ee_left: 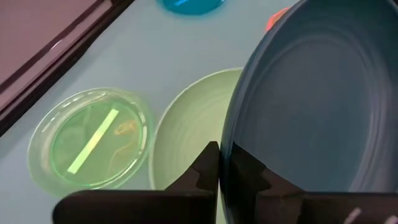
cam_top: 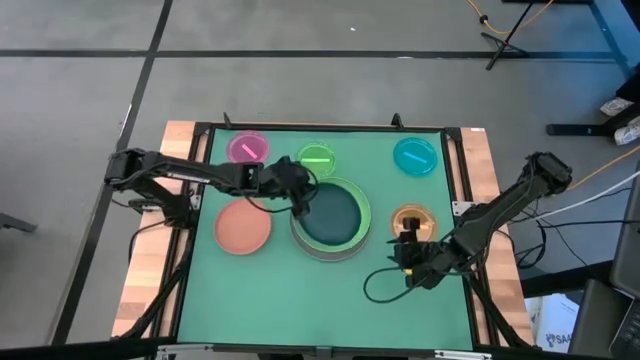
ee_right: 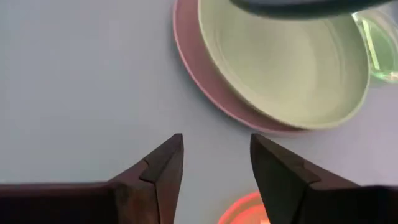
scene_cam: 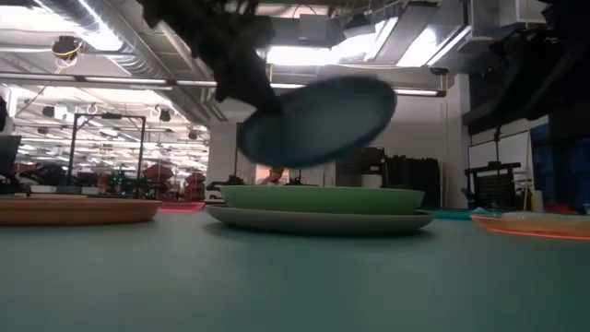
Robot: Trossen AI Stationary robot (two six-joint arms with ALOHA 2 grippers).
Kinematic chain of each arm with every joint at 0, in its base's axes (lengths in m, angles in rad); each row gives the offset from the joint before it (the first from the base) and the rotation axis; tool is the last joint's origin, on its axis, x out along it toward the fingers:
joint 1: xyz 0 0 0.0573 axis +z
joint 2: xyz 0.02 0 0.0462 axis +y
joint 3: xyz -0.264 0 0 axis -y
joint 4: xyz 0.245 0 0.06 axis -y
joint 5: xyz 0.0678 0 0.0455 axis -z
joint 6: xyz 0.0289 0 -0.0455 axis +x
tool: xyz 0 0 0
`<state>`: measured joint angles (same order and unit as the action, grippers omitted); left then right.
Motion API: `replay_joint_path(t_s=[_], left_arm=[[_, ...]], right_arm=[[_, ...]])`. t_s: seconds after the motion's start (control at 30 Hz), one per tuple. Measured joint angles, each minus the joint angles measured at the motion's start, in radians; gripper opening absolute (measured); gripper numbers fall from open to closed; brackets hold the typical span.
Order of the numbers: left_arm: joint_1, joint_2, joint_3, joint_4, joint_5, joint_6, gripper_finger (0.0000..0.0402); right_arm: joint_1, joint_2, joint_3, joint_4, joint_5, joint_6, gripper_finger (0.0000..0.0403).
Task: Stack plastic plates
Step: Stack the dark blue plate on top of the light green plate
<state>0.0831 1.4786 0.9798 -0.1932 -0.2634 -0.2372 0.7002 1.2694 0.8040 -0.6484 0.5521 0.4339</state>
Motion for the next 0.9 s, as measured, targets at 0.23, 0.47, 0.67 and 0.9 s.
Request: replay_joint_path(t_s=[0.23,0.47,0.67,0.9], left_arm=[[0.068,0.102,0.000,0.075,0.065,0.010,0.0012],[0.098,0.156,0.000,0.068,0.104,0.010,0.0012],[0.099,0.165,0.000,0.069,0.104,0.008,0.0018],[0.099,0.165,0.000,0.062,0.101,0.006,0.0076]], right_arm=[[0.000,0.003,0.000,-0.055,0.024,0.058,0.0179],[0.000,0.004,0.000,-0.059,0.049,0.055,0.0179],[0.000,0.004,0.000,-0.058,0.069,0.053,0.0179],[0.000,0.004,0.000,-0.057,0.070,0.052,0.0179]])
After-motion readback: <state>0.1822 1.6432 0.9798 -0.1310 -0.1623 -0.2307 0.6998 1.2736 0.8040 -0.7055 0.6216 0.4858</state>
